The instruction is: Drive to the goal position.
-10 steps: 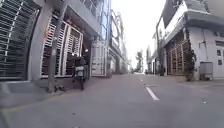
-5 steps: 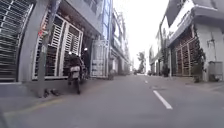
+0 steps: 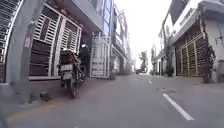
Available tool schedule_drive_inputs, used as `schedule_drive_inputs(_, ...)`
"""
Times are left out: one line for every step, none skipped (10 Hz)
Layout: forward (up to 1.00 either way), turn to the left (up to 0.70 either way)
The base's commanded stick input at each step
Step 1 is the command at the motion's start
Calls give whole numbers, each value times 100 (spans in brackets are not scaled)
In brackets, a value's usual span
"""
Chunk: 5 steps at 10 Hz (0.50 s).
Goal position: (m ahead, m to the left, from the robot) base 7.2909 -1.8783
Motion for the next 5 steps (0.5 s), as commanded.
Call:
schedule_drive_inputs(100, -2)
schedule_drive_inputs(100, 0)
schedule_drive_inputs(100, 0)
schedule_drive_inputs(100, 0)
schedule_drive_inputs(100, 0)
